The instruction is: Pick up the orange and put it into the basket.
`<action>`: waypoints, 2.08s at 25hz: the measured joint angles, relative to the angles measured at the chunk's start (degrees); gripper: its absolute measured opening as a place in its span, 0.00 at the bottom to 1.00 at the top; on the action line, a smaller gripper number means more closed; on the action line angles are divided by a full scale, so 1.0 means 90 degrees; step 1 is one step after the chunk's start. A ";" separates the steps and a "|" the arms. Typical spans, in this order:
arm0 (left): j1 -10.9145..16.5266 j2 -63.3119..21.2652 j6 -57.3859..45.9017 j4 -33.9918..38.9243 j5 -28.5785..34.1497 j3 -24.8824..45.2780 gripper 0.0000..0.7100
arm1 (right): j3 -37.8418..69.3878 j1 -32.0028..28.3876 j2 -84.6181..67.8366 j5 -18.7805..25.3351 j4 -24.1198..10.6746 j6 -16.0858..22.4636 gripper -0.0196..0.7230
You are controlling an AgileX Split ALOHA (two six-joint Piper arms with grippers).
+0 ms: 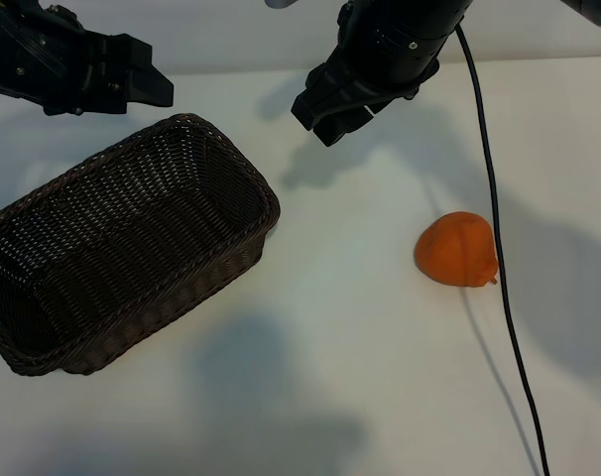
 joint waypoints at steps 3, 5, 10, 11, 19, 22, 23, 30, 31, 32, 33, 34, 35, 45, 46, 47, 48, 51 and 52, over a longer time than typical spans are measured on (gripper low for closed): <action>0.0000 0.0000 0.0000 0.0000 0.0000 0.0000 0.83 | 0.0000 0.0000 0.0000 0.0000 0.0000 0.0000 0.78; 0.0000 0.0000 0.0000 0.0000 0.0000 0.0000 0.83 | 0.0000 0.0000 0.0000 0.0000 0.0000 0.0000 0.78; 0.0000 0.0000 0.0021 0.0000 0.0000 0.0000 0.83 | 0.0000 0.0000 0.0000 0.0000 0.0000 0.0000 0.78; 0.0000 0.0000 0.0021 0.0000 0.0000 0.0000 0.83 | 0.0000 0.0000 0.0000 0.0000 0.0000 0.0000 0.78; 0.0000 0.0000 0.0016 0.0000 0.0000 0.0000 0.83 | 0.0000 0.0000 0.0000 -0.0519 0.0000 0.0000 0.78; 0.0000 0.0000 0.0016 0.0000 0.0000 0.0000 0.83 | 0.0000 0.0000 0.0000 -0.0939 0.0000 0.0000 0.78; 0.0000 0.0000 0.0016 0.0000 0.0000 0.0000 0.83 | 0.0000 0.0000 0.0000 -0.1071 0.0000 0.0000 0.78; 0.0000 0.0000 0.0016 0.0000 0.0000 0.0000 0.83 | 0.0000 0.0000 0.0000 -0.1642 0.0000 0.0000 0.78; 0.0000 0.0000 0.0016 0.0000 -0.0019 0.0000 0.83 | 0.0000 0.0000 0.0000 -0.1621 0.0000 0.0000 0.78; 0.0000 0.0000 0.0016 -0.0006 -0.0050 0.0000 0.83 | 0.0000 0.0000 0.0000 -0.1606 0.0000 0.0000 0.78; 0.0000 0.0000 0.0016 -0.0006 -0.0080 0.0000 0.83 | 0.0000 0.0000 0.0000 -0.1606 0.0000 0.0000 0.78; 0.0000 0.0000 0.0016 -0.0006 -0.0096 0.0000 0.83 | 0.0000 0.0000 0.0000 -0.1606 0.0008 0.0009 0.78; 0.0000 0.0000 0.0016 -0.0006 -0.0096 0.0000 0.83 | 0.0000 0.0000 0.0000 -0.1622 0.0014 0.0017 0.78; 0.0000 -0.0214 -0.0148 0.0148 0.0649 0.0000 0.83 | 0.0000 0.0000 0.0000 -0.0797 -0.0547 0.0025 0.78; 0.0000 -0.0320 -0.0265 0.0244 0.0706 0.0000 0.83 | 0.0000 0.0000 0.0000 -0.0722 -0.0666 0.0010 0.78; 0.0000 -0.0442 -0.0395 0.0408 0.0739 0.0000 0.83 | 0.0000 0.0000 0.0000 -0.0664 -0.0742 0.0003 0.78; 0.0000 -0.0587 -0.0584 0.0626 0.0785 0.0000 0.83 | 0.0000 0.0000 0.0000 -0.0638 -0.0815 0.0003 0.78; 0.0000 -0.1033 -0.1271 0.1414 0.1051 0.0000 0.83 | 0.0000 0.0000 0.0000 -0.0614 -0.0947 0.0003 0.78; 0.0000 -0.1168 -0.1530 0.1707 0.1175 0.0000 0.83 | 0.0000 0.0000 0.0000 -0.0614 -0.0947 0.0003 0.78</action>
